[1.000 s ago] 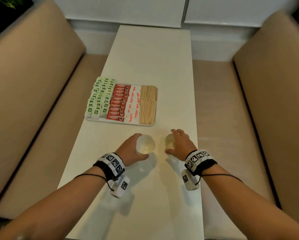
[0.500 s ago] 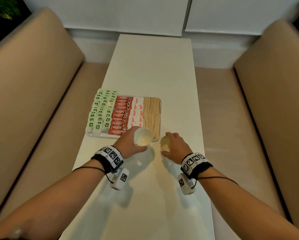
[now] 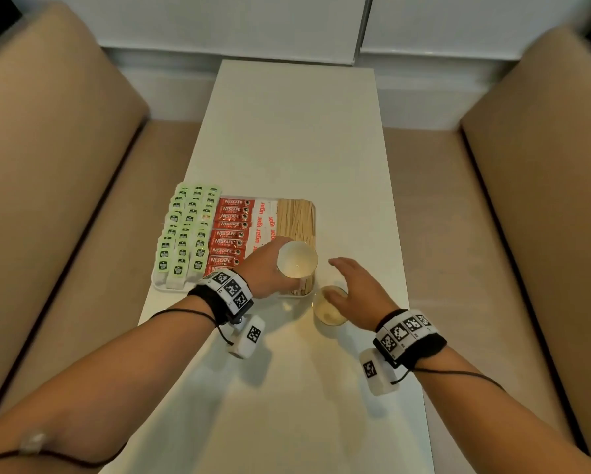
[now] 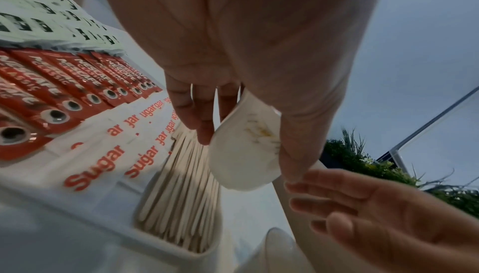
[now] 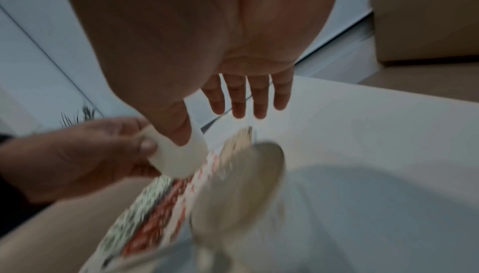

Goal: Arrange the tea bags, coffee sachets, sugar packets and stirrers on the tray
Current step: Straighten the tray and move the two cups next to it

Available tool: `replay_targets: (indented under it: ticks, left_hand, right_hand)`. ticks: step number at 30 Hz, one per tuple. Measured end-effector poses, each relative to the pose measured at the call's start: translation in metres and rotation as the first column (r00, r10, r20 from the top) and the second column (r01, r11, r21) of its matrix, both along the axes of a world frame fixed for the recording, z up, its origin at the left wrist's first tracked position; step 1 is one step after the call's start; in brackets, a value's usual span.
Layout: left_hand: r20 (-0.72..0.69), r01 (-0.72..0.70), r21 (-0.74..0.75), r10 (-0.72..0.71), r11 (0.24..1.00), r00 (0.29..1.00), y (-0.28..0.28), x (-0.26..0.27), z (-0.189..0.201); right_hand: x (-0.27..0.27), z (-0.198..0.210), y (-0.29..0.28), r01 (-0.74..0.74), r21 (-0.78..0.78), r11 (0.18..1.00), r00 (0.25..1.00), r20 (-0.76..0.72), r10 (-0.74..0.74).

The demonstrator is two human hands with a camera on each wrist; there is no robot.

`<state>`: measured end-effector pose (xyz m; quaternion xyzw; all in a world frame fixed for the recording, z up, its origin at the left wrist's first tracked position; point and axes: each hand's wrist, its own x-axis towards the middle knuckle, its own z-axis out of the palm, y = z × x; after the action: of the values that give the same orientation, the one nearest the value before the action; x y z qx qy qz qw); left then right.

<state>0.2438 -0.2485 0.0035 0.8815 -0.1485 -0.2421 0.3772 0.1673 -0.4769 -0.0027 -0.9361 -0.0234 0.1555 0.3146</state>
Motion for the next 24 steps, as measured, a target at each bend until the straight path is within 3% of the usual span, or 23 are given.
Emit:
replay_targets:
  ticks: [10,16,24]
  left_hand:
    - [0.022,0.071,0.010,-0.071,0.997,0.997,-0.048,0.071,0.005]
    - [-0.001,0.074,0.022,-0.074,0.997,0.997,-0.078,0.100,-0.013]
    - [-0.026,0.128,0.061,-0.127,0.990,0.992,-0.095,0.100,-0.051]
  right_hand:
    - [0.075,0.021,-0.026,0.025,0.165,0.986,0.999,0.039,-0.032]
    - [0.100,0.003,-0.048,0.087,0.215,0.973,0.996,0.000,-0.089]
    - [0.103,-0.029,-0.065,0.111,0.188,0.976,0.993,-0.069,-0.100]
